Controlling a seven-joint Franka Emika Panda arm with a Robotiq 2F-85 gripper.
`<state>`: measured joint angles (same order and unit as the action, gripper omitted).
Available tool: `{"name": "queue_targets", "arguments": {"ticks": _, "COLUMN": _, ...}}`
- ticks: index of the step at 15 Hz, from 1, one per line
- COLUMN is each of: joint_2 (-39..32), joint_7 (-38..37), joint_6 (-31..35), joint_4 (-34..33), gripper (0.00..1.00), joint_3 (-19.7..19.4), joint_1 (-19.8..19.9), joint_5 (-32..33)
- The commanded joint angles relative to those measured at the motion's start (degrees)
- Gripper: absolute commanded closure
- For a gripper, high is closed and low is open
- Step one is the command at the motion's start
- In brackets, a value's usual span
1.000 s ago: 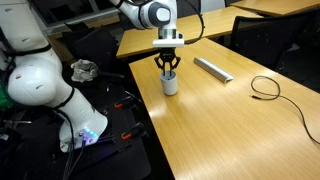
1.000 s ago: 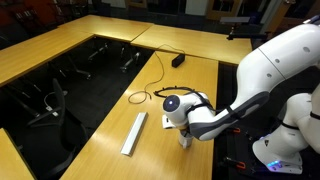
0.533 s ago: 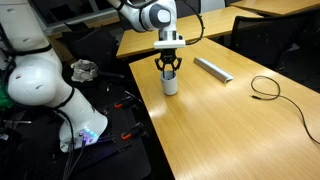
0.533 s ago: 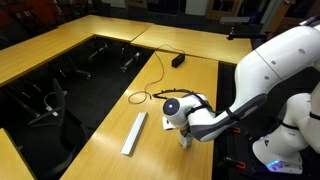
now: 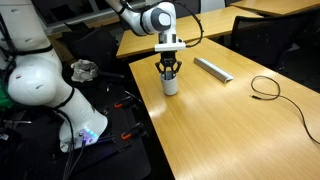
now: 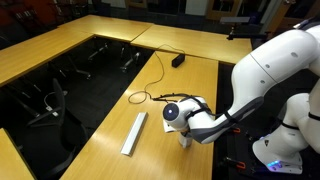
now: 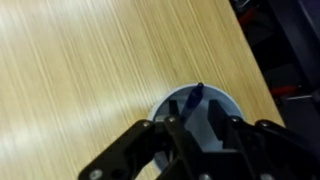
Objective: Pick up the pen from the cup and place it on the table
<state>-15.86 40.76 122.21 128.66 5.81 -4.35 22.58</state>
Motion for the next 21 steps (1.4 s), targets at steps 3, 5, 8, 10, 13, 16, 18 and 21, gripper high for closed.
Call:
{"name": "queue_targets", "arguments": {"ticks": 3, "joint_2": -0.71, "joint_7": -2.66, "joint_6": -3.22, "joint_4": -0.95, "gripper": 0.82, "joint_3": 0.9, "joint_1": -0.65, "joint_5": 2.69}}
{"name": "queue_targets", "arguments": {"ticks": 5, "joint_2": -0.04, "joint_7": -3.11, "joint_6": -2.97, "joint_4": -0.53, "gripper": 0.99, "joint_3": 1.23, "joint_1": -1.05, "joint_5": 3.61}}
{"name": "queue_targets", "arguments": {"ticks": 8, "joint_2": 0.66, "joint_7": -3.39, "joint_6": -3.16, "joint_4": -0.36, "gripper": 0.97, "joint_3": 1.76, "joint_1": -1.48, "joint_5": 4.63}}
{"name": "queue_targets", "arguments": {"ticks": 10, "joint_2": 1.31, "joint_7": -3.78, "joint_6": -2.99, "joint_4": -0.15, "gripper": 0.97, "joint_3": 2.0, "joint_1": -1.68, "joint_5": 5.26}}
{"name": "queue_targets", "arguments": {"ticks": 13, "joint_2": 2.59, "joint_7": -2.54, "joint_6": -4.16, "joint_4": -0.19, "gripper": 0.97, "joint_3": 2.57, "joint_1": -1.76, "joint_5": 4.85}}
{"name": "queue_targets", "arguments": {"ticks": 16, "joint_2": 4.72, "joint_7": -2.01, "joint_6": -5.06, "joint_4": 0.21, "gripper": 0.97, "joint_3": 2.97, "joint_1": -1.72, "joint_5": 4.96}}
{"name": "queue_targets", "arguments": {"ticks": 18, "joint_2": 6.41, "joint_7": -1.54, "joint_6": -5.8, "joint_4": 0.38, "gripper": 0.97, "joint_3": 3.04, "joint_1": -1.7, "joint_5": 4.71}}
{"name": "queue_targets", "arguments": {"ticks": 21, "joint_2": 9.45, "joint_7": 1.82, "joint_6": -6.63, "joint_4": 0.63, "gripper": 0.97, "joint_3": 2.79, "joint_1": -0.92, "joint_5": 2.85}}
